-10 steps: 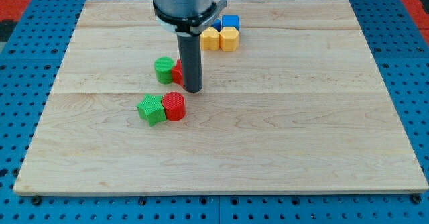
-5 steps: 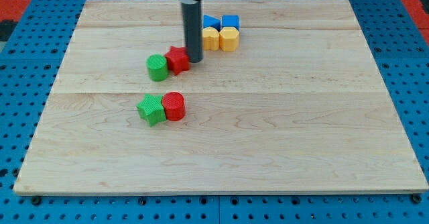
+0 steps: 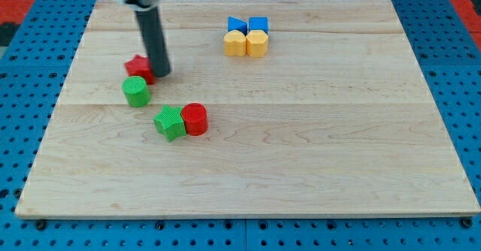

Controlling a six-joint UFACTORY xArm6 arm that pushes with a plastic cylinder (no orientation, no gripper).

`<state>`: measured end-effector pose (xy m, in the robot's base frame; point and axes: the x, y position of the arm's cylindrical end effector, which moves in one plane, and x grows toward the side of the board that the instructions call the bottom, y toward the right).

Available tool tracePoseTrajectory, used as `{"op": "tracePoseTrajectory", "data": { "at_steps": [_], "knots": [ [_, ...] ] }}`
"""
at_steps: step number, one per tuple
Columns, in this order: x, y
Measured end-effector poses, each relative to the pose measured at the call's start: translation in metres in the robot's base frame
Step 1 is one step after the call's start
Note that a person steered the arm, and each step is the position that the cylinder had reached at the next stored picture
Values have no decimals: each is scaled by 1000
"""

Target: Move the red star and green circle towards the center left side of the board

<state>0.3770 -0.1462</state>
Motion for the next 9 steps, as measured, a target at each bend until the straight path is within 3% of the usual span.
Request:
{"op": "tracePoseTrajectory", "data": {
  "at_steps": [7,8,9],
  "knots": [
    [-3,-3],
    [-9,43],
    [12,78]
  ]
}}
